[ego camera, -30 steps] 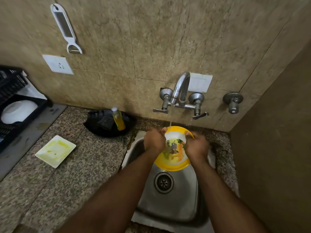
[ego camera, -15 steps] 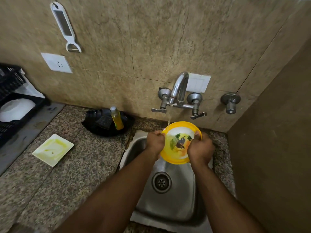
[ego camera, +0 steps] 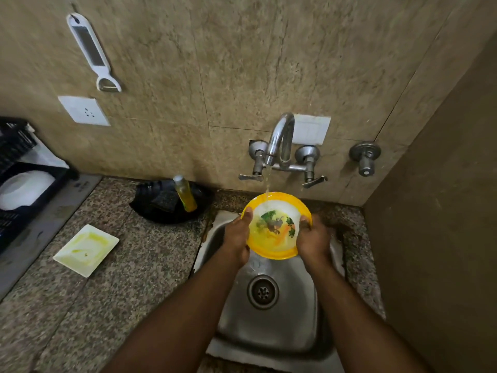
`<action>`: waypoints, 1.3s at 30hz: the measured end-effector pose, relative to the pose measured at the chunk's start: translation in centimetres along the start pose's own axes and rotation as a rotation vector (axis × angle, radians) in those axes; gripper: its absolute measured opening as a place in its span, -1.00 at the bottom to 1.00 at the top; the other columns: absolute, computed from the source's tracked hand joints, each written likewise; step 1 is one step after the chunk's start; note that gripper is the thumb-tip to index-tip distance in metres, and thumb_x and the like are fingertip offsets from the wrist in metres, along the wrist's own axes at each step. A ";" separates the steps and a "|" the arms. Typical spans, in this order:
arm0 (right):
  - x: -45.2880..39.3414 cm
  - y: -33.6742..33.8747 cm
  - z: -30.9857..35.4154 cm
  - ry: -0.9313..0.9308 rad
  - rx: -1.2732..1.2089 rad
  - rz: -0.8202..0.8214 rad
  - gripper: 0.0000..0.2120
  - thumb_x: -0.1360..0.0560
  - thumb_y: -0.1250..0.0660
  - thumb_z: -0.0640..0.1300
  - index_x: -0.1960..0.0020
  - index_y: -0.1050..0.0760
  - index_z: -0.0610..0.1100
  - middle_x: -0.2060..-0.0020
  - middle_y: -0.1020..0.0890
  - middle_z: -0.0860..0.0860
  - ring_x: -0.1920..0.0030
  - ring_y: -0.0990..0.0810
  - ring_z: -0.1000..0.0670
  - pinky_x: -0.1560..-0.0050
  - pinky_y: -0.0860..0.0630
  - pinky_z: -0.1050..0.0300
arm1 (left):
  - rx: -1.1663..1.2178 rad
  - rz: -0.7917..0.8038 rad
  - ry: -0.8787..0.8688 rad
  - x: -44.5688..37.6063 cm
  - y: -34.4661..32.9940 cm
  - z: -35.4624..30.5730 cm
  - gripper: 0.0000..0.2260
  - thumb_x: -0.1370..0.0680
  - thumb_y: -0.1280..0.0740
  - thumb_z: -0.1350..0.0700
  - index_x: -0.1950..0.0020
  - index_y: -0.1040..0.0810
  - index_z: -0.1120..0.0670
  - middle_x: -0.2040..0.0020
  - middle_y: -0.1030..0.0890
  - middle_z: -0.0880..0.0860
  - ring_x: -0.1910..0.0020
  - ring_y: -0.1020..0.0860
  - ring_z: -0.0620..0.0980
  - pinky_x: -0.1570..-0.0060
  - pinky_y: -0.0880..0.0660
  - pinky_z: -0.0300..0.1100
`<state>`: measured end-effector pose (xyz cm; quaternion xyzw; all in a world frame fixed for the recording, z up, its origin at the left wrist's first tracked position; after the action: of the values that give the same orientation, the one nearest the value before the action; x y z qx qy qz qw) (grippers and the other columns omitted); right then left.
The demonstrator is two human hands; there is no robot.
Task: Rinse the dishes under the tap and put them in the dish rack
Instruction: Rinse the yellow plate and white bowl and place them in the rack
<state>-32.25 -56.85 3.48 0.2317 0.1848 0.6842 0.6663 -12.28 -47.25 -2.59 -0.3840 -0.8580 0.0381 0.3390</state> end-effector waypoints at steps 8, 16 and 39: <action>4.4 -7.8 1.0 0.385 0.703 0.357 -0.34 -0.60 -0.04 0.05 -0.64 0.04 -0.10 -0.60 0.15 -0.29 -0.60 0.09 -0.33 -0.53 -0.10 -0.21 | -0.029 -0.043 -0.196 0.8 1.3 -2.6 -0.73 -0.71 -0.22 -0.08 -0.13 -0.63 0.05 -0.18 -0.69 0.19 -0.16 -0.67 0.23 -0.21 -0.59 0.24; 8.6 -10.7 7.0 0.359 0.076 0.609 -0.53 -0.63 -0.10 -0.01 -0.51 -0.37 -0.06 -0.43 -0.50 -0.12 -0.40 -0.47 -0.17 -0.42 -0.38 -0.07 | -0.227 -0.168 -0.450 2.7 1.3 -5.9 -0.75 -0.74 -0.16 0.02 -0.15 -0.60 0.08 0.04 -0.67 -0.01 0.05 -0.67 -0.06 0.16 -0.57 -0.38; 7.4 -11.0 -1.1 0.250 0.820 0.647 -0.33 -0.64 0.16 0.18 -0.65 0.22 -0.07 -0.61 0.29 0.05 -0.60 0.32 0.00 -0.56 0.22 -0.26 | -0.669 -0.315 -0.612 5.1 2.5 -5.7 -0.68 -0.73 -0.19 -0.02 -0.24 -0.65 0.13 -0.09 -0.71 0.17 -0.06 -0.65 0.15 -0.09 -0.60 0.05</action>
<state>-23.79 -48.92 -3.04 0.4346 0.4341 0.7486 0.2493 -9.66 -43.11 3.81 -0.3085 -0.9313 -0.1807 -0.0695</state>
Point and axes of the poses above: each hand's wrist, its own x-axis away from the middle knuckle, its own y-axis out of the back of the hand, z = x × y, the point moved 10 cm from there along -x, towards the middle knuckle
